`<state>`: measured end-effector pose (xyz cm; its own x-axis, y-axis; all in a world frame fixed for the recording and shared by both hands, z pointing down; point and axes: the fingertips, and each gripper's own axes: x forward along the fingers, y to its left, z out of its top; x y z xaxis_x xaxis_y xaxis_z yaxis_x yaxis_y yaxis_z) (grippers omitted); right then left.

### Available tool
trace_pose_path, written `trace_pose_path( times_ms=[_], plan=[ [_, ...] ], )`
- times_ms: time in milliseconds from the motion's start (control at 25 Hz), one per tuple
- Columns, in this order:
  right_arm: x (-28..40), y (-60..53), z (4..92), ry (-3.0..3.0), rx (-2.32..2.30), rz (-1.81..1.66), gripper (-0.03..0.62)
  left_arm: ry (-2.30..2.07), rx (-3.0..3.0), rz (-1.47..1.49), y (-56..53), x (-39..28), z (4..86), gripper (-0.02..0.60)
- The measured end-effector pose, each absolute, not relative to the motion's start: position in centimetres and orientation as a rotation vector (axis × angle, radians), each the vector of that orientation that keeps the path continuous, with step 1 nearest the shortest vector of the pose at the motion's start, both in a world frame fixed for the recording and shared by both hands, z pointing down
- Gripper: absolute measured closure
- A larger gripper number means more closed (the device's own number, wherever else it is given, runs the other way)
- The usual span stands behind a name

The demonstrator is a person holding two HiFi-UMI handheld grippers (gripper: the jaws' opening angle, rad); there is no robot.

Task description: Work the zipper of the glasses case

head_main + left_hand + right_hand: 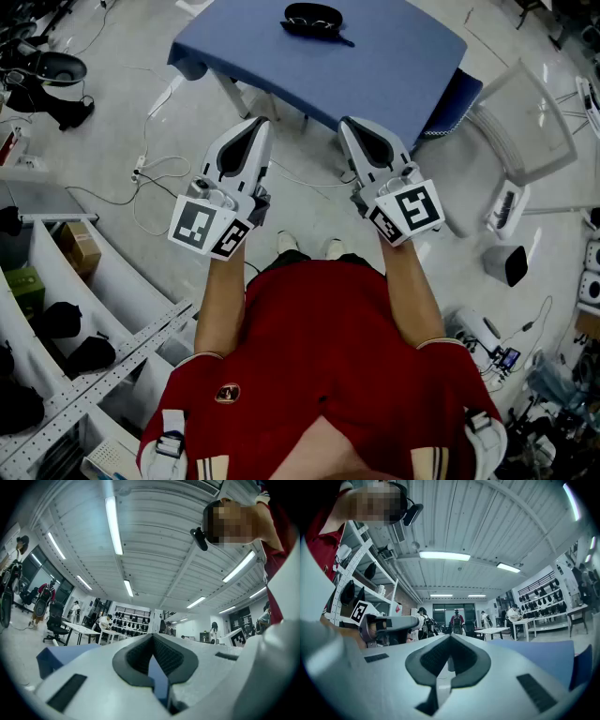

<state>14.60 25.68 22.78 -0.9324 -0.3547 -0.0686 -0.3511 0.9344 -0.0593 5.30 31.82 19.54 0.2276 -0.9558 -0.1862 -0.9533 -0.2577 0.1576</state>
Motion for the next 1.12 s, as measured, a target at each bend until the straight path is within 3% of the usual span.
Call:
trace_pose_path(
  times_ms=[1120],
  plan=[
    [8.2,24.0,24.4,2.977,-0.736,-0.096,0.599,-1.762,2.516,-0.411,30.9,-4.2,21.9,0.574]
  ],
)
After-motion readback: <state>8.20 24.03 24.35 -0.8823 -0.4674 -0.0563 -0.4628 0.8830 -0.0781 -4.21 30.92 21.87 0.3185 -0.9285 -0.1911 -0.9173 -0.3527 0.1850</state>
